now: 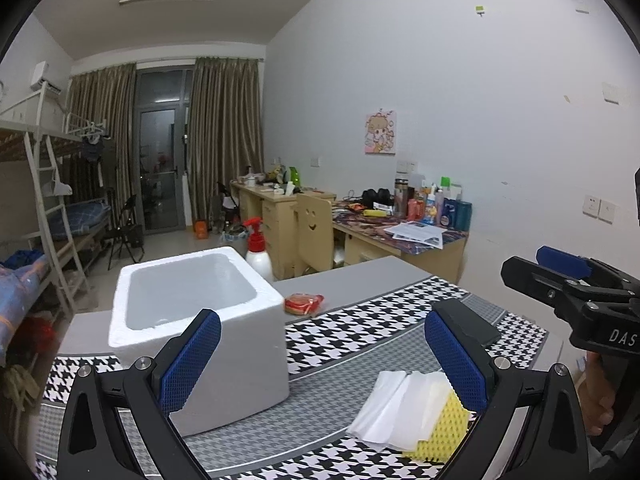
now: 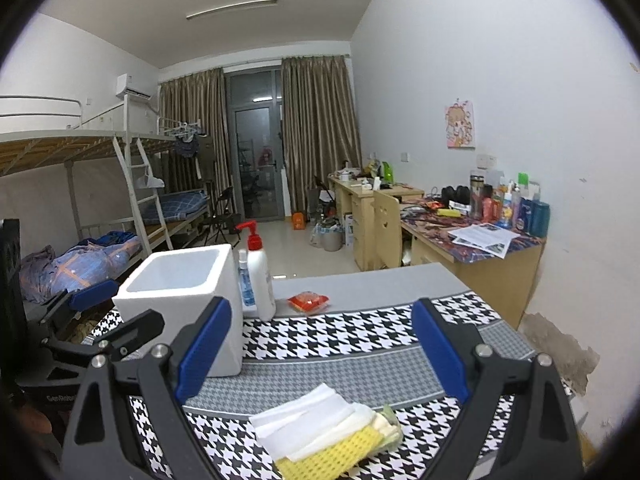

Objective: Organize soft objects
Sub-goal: 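Withdraw both tools from the box back over the remaining tissues and foam sleeve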

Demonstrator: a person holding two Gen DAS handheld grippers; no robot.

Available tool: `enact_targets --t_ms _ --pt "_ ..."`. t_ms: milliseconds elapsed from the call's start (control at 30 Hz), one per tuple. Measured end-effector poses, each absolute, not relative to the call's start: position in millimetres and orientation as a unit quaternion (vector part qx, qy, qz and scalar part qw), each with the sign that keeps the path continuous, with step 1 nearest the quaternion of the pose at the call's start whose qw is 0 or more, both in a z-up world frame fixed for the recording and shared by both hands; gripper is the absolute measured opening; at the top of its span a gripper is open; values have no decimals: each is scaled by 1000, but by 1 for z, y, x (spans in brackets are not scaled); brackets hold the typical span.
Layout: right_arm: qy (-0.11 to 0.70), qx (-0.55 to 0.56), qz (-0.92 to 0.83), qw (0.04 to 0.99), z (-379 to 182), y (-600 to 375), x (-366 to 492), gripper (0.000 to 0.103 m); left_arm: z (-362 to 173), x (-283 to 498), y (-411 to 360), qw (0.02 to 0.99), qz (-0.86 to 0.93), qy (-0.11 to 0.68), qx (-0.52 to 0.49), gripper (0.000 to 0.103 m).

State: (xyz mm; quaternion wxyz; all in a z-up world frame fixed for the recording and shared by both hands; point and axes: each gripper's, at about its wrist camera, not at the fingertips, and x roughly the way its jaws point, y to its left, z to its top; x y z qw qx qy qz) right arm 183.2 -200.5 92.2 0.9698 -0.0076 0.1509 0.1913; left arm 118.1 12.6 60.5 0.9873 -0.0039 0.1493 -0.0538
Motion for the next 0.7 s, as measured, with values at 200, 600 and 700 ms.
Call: enact_targets --t_ms 200,600,700 --pt "152 -3 181 972 83 -209 179 94 47 125 3 985 -67 162 1 102" --pt "167 17 163 972 61 -225 175 94 27 134 -8 977 -97 188 -8 102" --pt "179 13 161 970 53 -227 177 94 19 137 -11 975 -102 198 2 102"
